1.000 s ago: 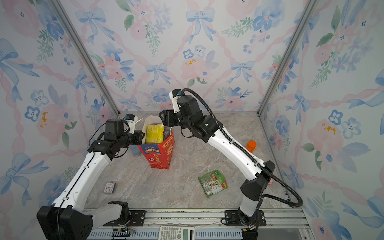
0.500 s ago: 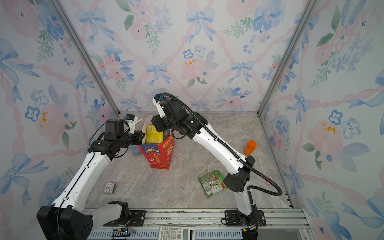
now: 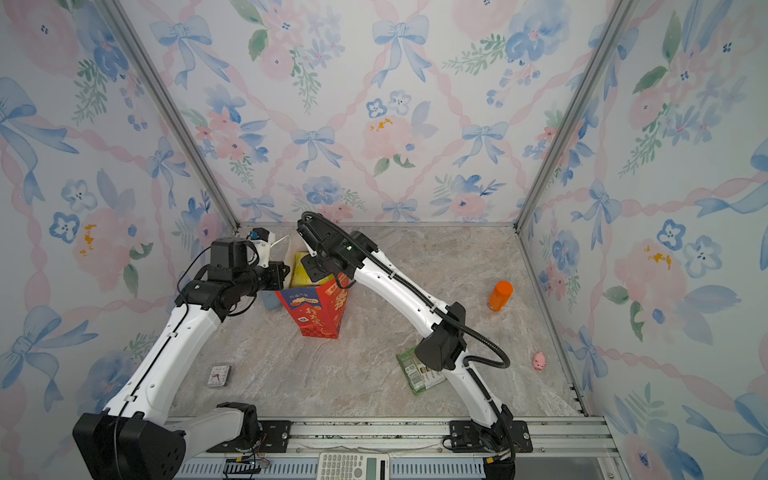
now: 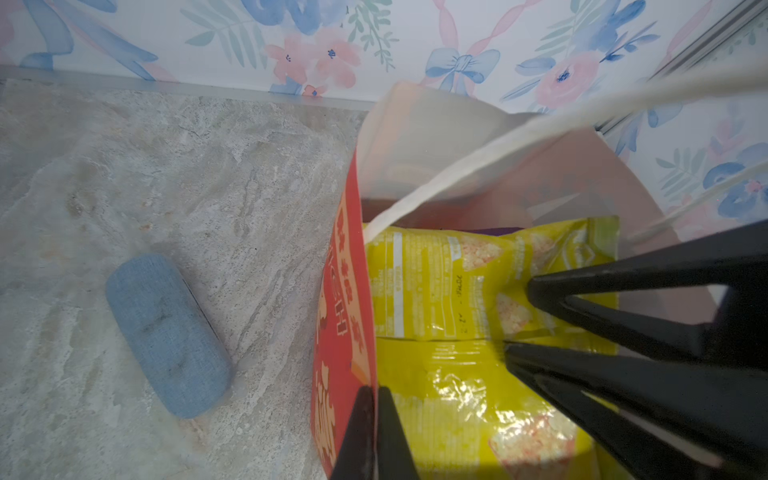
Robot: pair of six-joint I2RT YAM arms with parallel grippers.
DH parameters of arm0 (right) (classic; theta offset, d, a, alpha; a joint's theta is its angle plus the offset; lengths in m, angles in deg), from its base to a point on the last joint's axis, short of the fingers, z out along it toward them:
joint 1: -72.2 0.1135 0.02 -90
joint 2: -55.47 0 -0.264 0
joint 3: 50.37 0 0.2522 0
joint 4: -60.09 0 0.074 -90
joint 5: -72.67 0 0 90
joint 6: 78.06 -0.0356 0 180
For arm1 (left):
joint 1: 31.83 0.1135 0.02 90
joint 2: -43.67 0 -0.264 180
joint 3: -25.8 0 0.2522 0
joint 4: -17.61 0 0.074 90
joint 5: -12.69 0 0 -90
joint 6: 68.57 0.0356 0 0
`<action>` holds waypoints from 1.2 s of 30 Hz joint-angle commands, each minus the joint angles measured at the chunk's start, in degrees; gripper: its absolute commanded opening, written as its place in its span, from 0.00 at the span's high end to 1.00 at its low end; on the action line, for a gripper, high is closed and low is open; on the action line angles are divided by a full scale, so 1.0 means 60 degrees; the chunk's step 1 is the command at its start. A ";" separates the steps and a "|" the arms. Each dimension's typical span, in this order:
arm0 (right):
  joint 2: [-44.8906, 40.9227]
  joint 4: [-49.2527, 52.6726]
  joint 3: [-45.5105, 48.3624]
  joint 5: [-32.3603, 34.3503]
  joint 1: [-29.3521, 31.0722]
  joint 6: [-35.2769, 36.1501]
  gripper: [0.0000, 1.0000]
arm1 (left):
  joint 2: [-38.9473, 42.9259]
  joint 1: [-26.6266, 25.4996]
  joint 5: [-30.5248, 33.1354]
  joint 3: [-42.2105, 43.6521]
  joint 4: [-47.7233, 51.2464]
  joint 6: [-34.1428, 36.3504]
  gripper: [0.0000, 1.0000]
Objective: Place the snacks into the paper bag
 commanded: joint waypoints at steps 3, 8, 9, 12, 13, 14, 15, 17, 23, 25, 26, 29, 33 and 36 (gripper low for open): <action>0.0601 0.0608 -0.0302 0.0111 -0.0107 -0.0125 0.58 | 0.0290 -0.0044 -0.0109 -0.0067 -0.0270 0.0077 1.00; 0.0678 0.0628 -0.0421 -0.0364 -0.0253 -0.0340 0.55 | 0.0297 -0.0042 -0.0110 -0.0061 -0.0276 0.0078 1.00; 0.0562 0.0513 -0.0413 -0.0512 -0.0267 -0.0342 0.55 | 0.0288 -0.0042 -0.0110 -0.0049 -0.0280 0.0079 1.00; 0.0057 0.0066 -0.0412 -0.0950 -0.0299 -0.0373 0.54 | 0.0248 -0.0041 -0.0120 -0.0066 -0.0282 0.0064 1.00; -0.0133 -0.0080 -0.0421 -0.1099 -0.0310 -0.0414 0.53 | 0.0239 -0.0040 -0.0140 -0.0070 -0.0276 0.0064 1.00; -0.0368 -0.0265 -0.0365 -0.1238 -0.0327 -0.0478 0.53 | 0.0232 -0.0044 -0.0148 -0.0086 -0.0282 0.0064 1.00; -0.0635 -0.0463 -0.0291 -0.1386 -0.0349 -0.0524 0.53 | 0.0228 -0.0044 -0.0159 -0.0088 -0.0275 0.0060 1.00; -0.1175 -0.0868 0.0015 -0.1542 -0.0372 -0.0544 0.51 | 0.0242 -0.0040 -0.0132 -0.0082 -0.0277 0.0064 1.00; -0.2934 -0.2142 0.1744 -0.1941 -0.0499 -0.0774 0.45 | 0.0246 -0.0044 -0.0090 -0.0070 -0.0283 0.0068 1.00; -0.3536 -0.2496 0.2483 -0.1940 -0.0550 -0.0851 0.45 | 0.0257 -0.0047 -0.0088 -0.0063 -0.0288 0.0064 1.00; -0.3867 -0.2675 0.2882 -0.1888 -0.0589 -0.0885 0.44 | 0.0255 -0.0044 -0.0112 -0.0062 -0.0279 0.0064 1.00; -0.4924 -0.3014 0.4361 -0.1603 -0.0743 -0.1053 0.44 | 0.0267 -0.0040 -0.0102 -0.0063 -0.0273 0.0064 1.00; -0.6814 -0.3342 0.7104 -0.0726 -0.1064 -0.1677 0.43 | 0.0302 -0.0042 -0.0106 -0.0064 -0.0282 0.0035 1.00; -0.8222 -0.3145 0.9324 0.0404 -0.1261 -0.2380 0.41 | 0.0297 -0.0041 -0.0088 -0.0064 -0.0290 0.0035 1.00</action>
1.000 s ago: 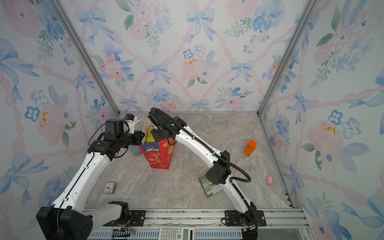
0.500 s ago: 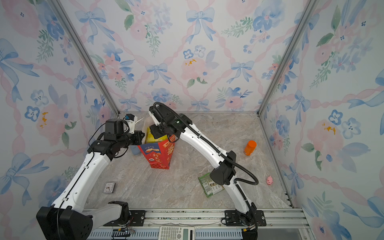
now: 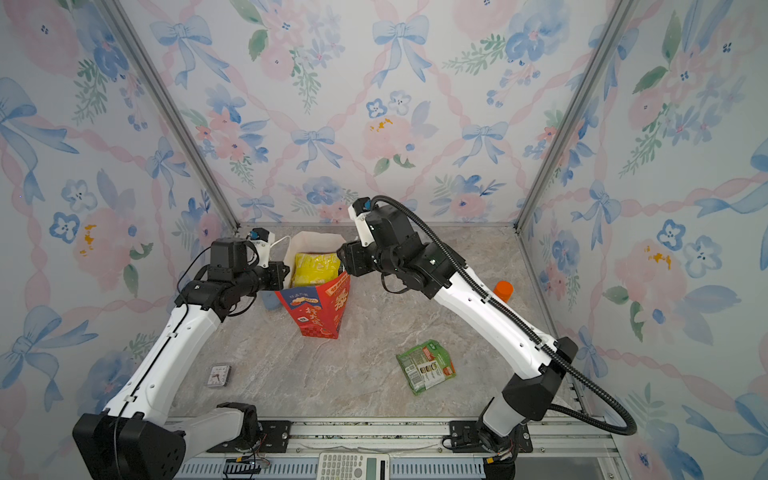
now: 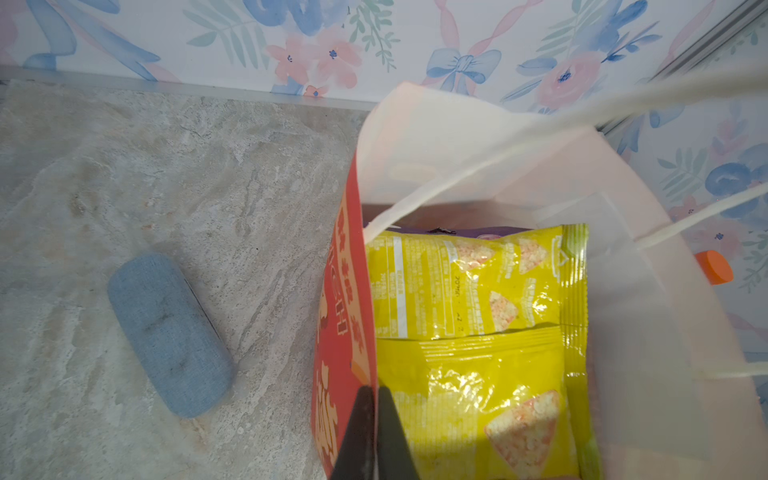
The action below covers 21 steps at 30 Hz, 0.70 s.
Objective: Place the snacks into the paper bag
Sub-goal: 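Move the right gripper away from the paper bag down to the green pack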
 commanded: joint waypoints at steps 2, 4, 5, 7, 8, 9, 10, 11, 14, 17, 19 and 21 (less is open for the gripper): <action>-0.1751 0.0460 0.2792 0.2007 -0.0274 -0.1547 0.39 | 0.0256 -0.0037 -0.0121 -0.0092 -0.0288 0.0025 1.00; -0.2487 0.0810 0.4113 0.2410 -0.0330 -0.2276 0.37 | 0.0230 -0.0039 -0.0163 -0.0111 -0.0294 0.0009 1.00; -0.2900 0.0985 0.4780 0.2615 -0.0330 -0.2893 0.35 | 0.0220 -0.0044 -0.0192 -0.0124 -0.0290 -0.0005 1.00; -0.3634 0.1160 0.5975 0.2752 -0.0356 -0.4004 0.31 | 0.0195 -0.0036 -0.0222 -0.0138 -0.0298 -0.0005 1.00; -0.4039 0.1129 0.6653 0.2673 -0.0337 -0.4617 0.28 | 0.0187 -0.0042 -0.0209 -0.0128 -0.0292 -0.0005 1.00; -0.4372 0.1095 0.7250 0.2509 -0.0357 -0.5226 0.23 | 0.0178 -0.0044 -0.0212 -0.0130 -0.0297 -0.0005 1.00; -0.4615 0.1088 0.7788 0.2407 -0.0338 -0.5747 0.19 | 0.0171 -0.0043 -0.0212 -0.0135 -0.0287 -0.0005 1.00; -0.4864 0.1053 0.8302 0.2245 -0.0336 -0.6314 0.15 | 0.0161 -0.0043 -0.0223 -0.0136 -0.0304 -0.0002 1.00; -0.5353 0.0946 0.9498 0.1954 -0.0230 -0.7484 0.12 | 0.0133 -0.0044 -0.0235 -0.0168 -0.0313 0.0024 1.00; -0.5559 0.1065 1.0195 0.1945 0.0026 -0.8425 0.09 | 0.0162 -0.0041 -0.0244 -0.0149 -0.0308 0.0024 1.00; -0.5638 0.0897 1.0659 0.1848 0.0198 -0.8944 0.08 | 0.0170 -0.0042 -0.0225 -0.0110 -0.0303 0.0024 1.00; -0.5692 0.0376 1.1190 0.1605 0.0317 -0.9376 0.08 | 0.0175 -0.0044 -0.0238 -0.0082 -0.0315 0.0016 1.00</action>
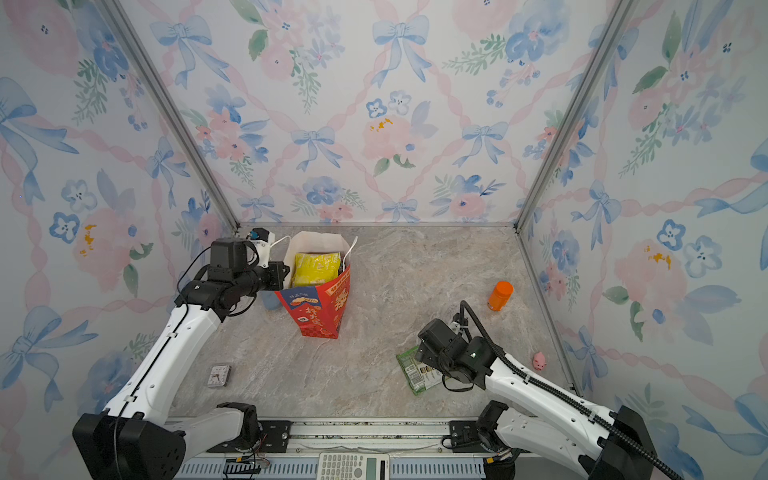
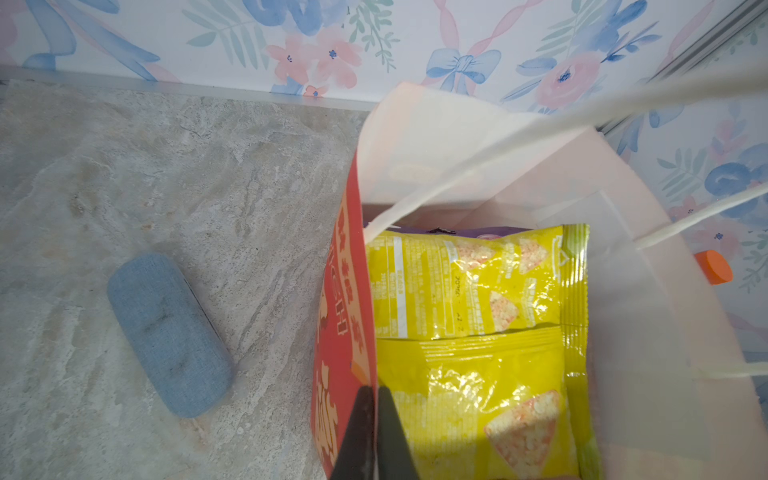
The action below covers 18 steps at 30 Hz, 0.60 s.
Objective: Place the snacks into the paper bag
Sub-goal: 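Move the right gripper away from the paper bag down to the green pack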
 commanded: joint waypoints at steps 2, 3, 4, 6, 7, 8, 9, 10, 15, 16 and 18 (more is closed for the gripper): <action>-0.0119 -0.0812 0.0904 -0.0410 0.0257 -0.1667 0.09 | 0.0183 -0.0051 -0.0231 -0.0090 -0.0309 0.0009 1.00; -0.0095 -0.0952 0.1017 -0.0425 0.0279 -0.1732 0.09 | 0.0203 -0.0044 -0.0220 -0.0090 -0.0306 0.0009 1.00; -0.0054 -0.1046 0.1105 -0.0426 0.0275 -0.1766 0.09 | 0.0220 -0.0033 -0.0209 -0.0082 -0.0314 0.0009 1.00; 0.0018 -0.1193 0.1208 -0.0358 0.0268 -0.1797 0.09 | 0.0228 -0.0040 -0.0172 -0.0081 -0.0309 0.0024 1.00; 0.0054 -0.1365 0.1281 -0.0342 0.0273 -0.1786 0.09 | 0.0234 -0.0038 -0.0173 -0.0083 -0.0315 0.0038 1.00; 0.0110 -0.1562 0.1346 -0.0352 0.0268 -0.1772 0.09 | 0.0223 -0.0043 -0.0172 -0.0087 -0.0304 0.0038 1.00; 0.0178 -0.1720 0.1406 -0.0374 0.0268 -0.1770 0.09 | 0.0202 -0.0044 -0.0180 -0.0081 -0.0304 0.0038 1.00; 0.0258 -0.1923 0.1479 -0.0432 0.0241 -0.1770 0.09 | 0.0192 -0.0044 -0.0172 -0.0084 -0.0314 0.0031 1.00; 0.0852 -0.2449 0.1633 -0.0591 0.0145 -0.1671 0.09 | 0.0176 -0.0043 -0.0173 -0.0083 -0.0311 0.0038 1.00; 0.0940 -0.2507 0.1636 -0.0569 0.0127 -0.1640 0.09 | 0.0210 -0.0042 -0.0161 -0.0069 -0.0308 0.0038 1.00; 0.1128 -0.2700 0.1673 -0.0584 0.0061 -0.1457 0.09 | 0.0222 -0.0044 -0.0146 -0.0066 -0.0315 0.0049 1.00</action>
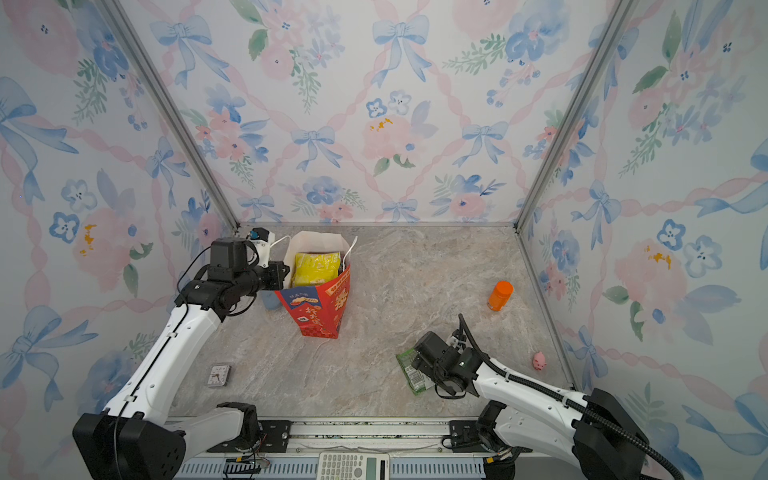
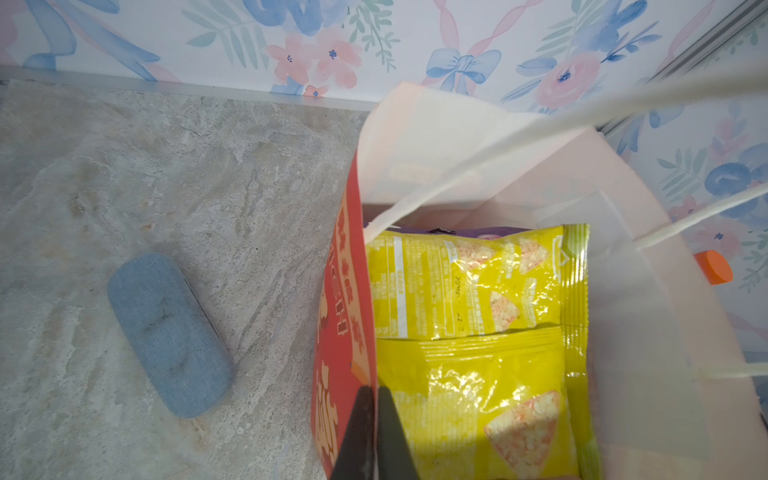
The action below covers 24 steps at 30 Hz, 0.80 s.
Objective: Place the snacks into the paper bag
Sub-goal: 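Move the right gripper away from the paper bag down to the green pack, then close the right gripper on the green seasoning pack and drag it toward the paper bag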
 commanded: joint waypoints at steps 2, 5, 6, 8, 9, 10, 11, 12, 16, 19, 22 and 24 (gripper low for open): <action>0.0435 -0.0677 0.0176 -0.0207 -0.0222 0.0404 0.10 | 0.0235 -0.0043 -0.0147 -0.0056 -0.0314 0.0053 1.00; 0.0948 -0.1201 0.0038 -0.0748 -0.0614 0.1286 0.10 | 0.0247 -0.0043 -0.0137 -0.0062 -0.0315 0.0053 1.00; 0.1171 -0.1286 -0.0077 -0.0898 -0.0744 0.1603 0.10 | 0.0243 -0.0040 -0.0121 -0.0055 -0.0312 0.0053 1.00; 0.1747 -0.1230 -0.0565 -0.1074 -0.0920 0.2443 0.09 | 0.0236 -0.0041 -0.0129 -0.0073 -0.0310 0.0053 1.00; 0.2046 -0.1156 -0.0816 -0.1115 -0.0981 0.2824 0.10 | 0.0247 -0.0044 -0.0111 -0.0079 -0.0315 0.0060 1.00; 0.2410 -0.1104 -0.1123 -0.1160 -0.1052 0.3309 0.09 | 0.0257 -0.0044 -0.0116 -0.0066 -0.0309 0.0053 1.00; 0.2837 -0.1007 -0.1474 -0.1170 -0.1114 0.3726 0.10 | 0.0264 -0.0043 -0.0126 -0.0072 -0.0308 0.0040 1.00; 0.3197 -0.1010 -0.1750 -0.1246 -0.1159 0.4077 0.10 | 0.0250 -0.0044 -0.0128 -0.0087 -0.0307 0.0031 1.00; 0.4932 -0.1218 -0.3230 -0.1774 -0.1325 0.5462 0.11 | 0.0287 -0.0039 -0.0119 -0.0088 -0.0313 0.0037 1.00; 0.6145 -0.1094 -0.4525 -0.2016 -0.1332 0.6418 0.12 | 0.0330 -0.0038 -0.0099 -0.0051 -0.0315 0.0038 1.00; 0.7208 -0.0908 -0.5930 -0.2306 -0.1343 0.7135 0.14 | 0.0354 -0.0043 -0.0059 -0.0063 -0.0309 0.0038 1.00; 0.7795 -0.0664 -0.6860 -0.2424 -0.1350 0.7703 0.14 | 0.0368 -0.0044 -0.0031 -0.0066 -0.0314 0.0017 1.00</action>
